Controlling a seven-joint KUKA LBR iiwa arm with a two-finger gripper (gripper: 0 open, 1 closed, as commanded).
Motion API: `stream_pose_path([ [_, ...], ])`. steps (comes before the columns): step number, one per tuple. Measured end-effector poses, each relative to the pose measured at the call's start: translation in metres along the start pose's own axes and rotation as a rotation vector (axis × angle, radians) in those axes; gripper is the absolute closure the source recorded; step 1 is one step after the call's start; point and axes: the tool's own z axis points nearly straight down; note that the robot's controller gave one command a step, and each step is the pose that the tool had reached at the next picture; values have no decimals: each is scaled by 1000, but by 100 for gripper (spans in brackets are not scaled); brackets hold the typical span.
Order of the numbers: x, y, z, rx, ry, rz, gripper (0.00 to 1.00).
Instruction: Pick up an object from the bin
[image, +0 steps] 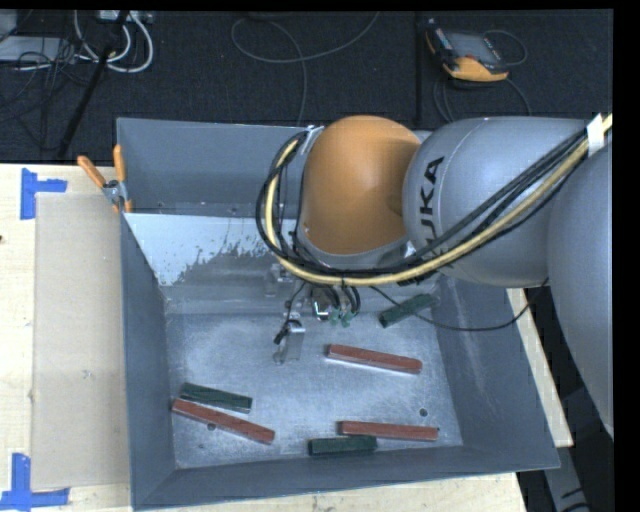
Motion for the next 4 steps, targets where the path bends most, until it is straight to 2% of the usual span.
stream_pose_path([
  [1, -2, -1, -5, -1, -7, 5, 100],
  [2, -2, -1, -5, -1, -7, 5, 0],
  [3, 67, 11, 83, 1, 3, -154, 0],
  [4, 90, 69, 123, -2, -2, -198, 0],
])
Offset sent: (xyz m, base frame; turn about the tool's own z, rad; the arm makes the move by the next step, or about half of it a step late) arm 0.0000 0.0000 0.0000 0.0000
